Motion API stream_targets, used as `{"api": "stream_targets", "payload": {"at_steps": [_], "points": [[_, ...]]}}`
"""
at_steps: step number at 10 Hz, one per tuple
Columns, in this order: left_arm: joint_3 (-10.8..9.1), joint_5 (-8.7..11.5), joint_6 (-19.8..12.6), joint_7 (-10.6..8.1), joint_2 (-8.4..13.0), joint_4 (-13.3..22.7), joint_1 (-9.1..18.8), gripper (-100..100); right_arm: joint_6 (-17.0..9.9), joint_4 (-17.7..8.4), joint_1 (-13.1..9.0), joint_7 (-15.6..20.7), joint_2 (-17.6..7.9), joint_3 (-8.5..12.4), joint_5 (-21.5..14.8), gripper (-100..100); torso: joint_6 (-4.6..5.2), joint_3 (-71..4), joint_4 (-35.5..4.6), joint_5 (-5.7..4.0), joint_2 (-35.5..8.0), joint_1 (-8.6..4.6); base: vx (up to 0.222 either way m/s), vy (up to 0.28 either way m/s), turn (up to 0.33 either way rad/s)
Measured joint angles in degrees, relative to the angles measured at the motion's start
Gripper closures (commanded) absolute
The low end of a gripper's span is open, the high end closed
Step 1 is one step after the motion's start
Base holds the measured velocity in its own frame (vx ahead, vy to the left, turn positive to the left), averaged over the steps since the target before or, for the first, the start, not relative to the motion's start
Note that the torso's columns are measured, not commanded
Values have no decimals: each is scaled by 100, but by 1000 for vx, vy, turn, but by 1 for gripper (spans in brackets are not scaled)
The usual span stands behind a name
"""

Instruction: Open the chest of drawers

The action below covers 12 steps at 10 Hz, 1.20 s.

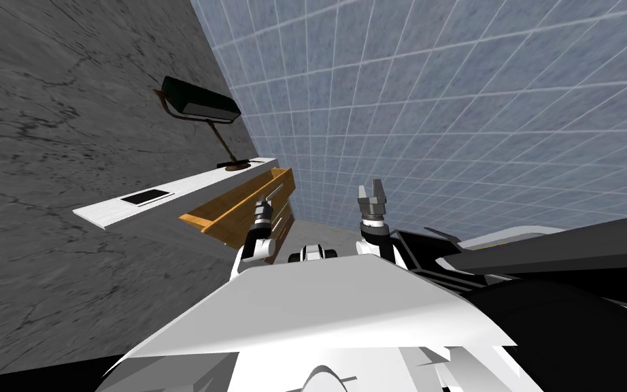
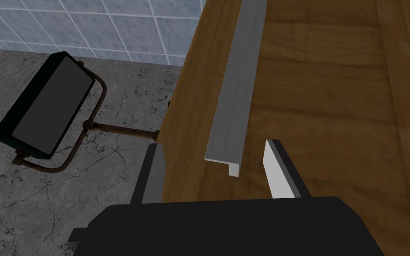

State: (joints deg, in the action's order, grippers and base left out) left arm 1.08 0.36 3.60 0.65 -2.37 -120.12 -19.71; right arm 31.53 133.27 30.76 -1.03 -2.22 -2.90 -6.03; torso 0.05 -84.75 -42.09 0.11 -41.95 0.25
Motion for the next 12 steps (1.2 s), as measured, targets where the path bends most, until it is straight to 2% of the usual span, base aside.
{"api": "stream_targets", "payload": {"at_steps": [1, 5, 9, 10, 12], "points": [[11, 10, -98, -8, 11, -112, -47, -100, 0, 0, 1, 0, -1, 1, 0, 0, -9, -3, -16, 3, -2, 36, 40, 40, -10], [28, 11, -486, -4, -4, -687, -199, -100, 0, 0, 1, 0, -1, 1, 0, 0, -4, 23, -22, -15, -41, -39, 32, 22, -13], [49, 27, -1010, -12, 1, -1315, -423, -100, 0, 0, 1, 0, -1, 1, 0, 0, -1, 22, -45, -26, -48, -34, 19, -1, -8], [49, 26, -1039, -10, -1, -1328, -430, 0, 0, 0, 0, 0, -1, 1, 0, 0, 0, 26, -36, -21, -49, -38, 0, 0, 0], [48, 26, -1046, -9, 0, -1316, -435, 0, 0, 0, 0, 0, -1, 1, 0, 0, -5, 24, -28, -15, -45, -32, 0, 0, 0]]}}
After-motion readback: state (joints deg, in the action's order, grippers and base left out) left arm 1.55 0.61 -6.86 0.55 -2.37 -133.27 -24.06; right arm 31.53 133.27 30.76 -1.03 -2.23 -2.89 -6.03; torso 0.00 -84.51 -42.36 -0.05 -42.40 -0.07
